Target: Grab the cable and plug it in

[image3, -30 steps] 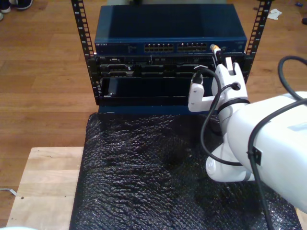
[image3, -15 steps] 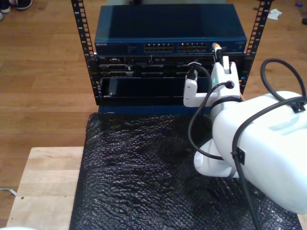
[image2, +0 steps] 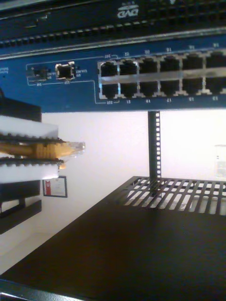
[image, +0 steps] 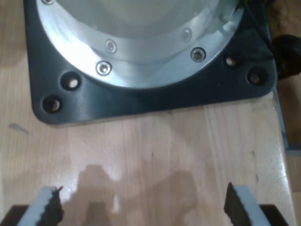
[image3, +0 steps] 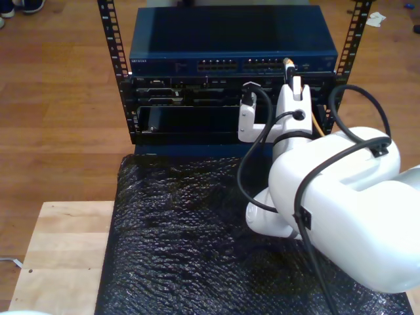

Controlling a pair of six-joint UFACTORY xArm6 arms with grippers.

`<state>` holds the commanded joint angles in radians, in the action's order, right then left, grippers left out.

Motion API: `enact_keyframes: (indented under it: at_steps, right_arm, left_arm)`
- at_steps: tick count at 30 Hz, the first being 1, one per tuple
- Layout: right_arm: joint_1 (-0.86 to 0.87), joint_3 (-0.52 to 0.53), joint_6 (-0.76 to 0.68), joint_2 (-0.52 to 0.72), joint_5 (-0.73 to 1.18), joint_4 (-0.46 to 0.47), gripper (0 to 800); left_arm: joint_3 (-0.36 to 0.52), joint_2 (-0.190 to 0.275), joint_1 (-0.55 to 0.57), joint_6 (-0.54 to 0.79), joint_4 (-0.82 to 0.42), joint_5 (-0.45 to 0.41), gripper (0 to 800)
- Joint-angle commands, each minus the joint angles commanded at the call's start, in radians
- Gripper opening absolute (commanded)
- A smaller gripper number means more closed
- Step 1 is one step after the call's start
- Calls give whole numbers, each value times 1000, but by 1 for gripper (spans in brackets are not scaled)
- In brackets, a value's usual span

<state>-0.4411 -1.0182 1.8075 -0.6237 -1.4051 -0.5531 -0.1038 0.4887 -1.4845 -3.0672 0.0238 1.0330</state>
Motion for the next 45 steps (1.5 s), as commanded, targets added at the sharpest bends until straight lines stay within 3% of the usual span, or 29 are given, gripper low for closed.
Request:
enact_keyframes:
  at_steps: [12, 45]
  right_arm:
    - [-17, -48, 0, -18, 2, -75, 0]
    - [-18, -49, -2, -41, 35, -72, 0]
  left_arm:
    - [0, 0, 0, 0, 0, 0, 800]
    - [0, 0, 0, 0, 0, 0, 800]
